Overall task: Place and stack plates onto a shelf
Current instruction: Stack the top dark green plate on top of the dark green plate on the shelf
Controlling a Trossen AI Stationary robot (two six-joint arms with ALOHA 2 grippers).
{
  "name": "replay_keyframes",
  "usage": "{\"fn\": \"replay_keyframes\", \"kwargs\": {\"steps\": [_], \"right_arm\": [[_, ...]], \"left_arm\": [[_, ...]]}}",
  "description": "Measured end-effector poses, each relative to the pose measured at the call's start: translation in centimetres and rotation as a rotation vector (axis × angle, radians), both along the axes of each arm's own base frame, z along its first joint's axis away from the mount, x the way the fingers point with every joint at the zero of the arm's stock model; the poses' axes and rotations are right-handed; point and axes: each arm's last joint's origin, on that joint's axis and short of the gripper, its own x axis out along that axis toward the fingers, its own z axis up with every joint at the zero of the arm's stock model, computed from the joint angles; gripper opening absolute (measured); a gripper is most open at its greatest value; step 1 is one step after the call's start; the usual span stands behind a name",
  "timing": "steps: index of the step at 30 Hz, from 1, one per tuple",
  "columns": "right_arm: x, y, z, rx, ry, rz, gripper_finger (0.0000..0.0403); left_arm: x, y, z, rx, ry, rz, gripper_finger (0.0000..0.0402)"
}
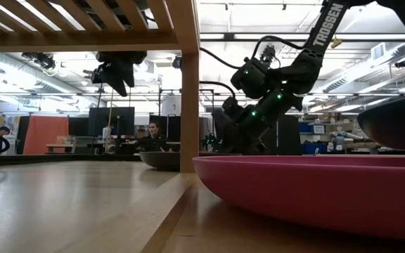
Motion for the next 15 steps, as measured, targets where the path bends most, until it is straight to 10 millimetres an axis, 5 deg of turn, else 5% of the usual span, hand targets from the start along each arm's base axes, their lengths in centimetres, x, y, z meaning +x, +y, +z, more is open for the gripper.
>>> {"fn": "replay_keyframes", "kwargs": {"steps": [15], "right_arm": [[-0.2, -1.3, 0.2, 0.038, -0.056, -0.040, 0.0020]], "left_arm": [[0.0, 0.0, 0.0, 0.000, 0.000, 0.000, 0.0192]]}}
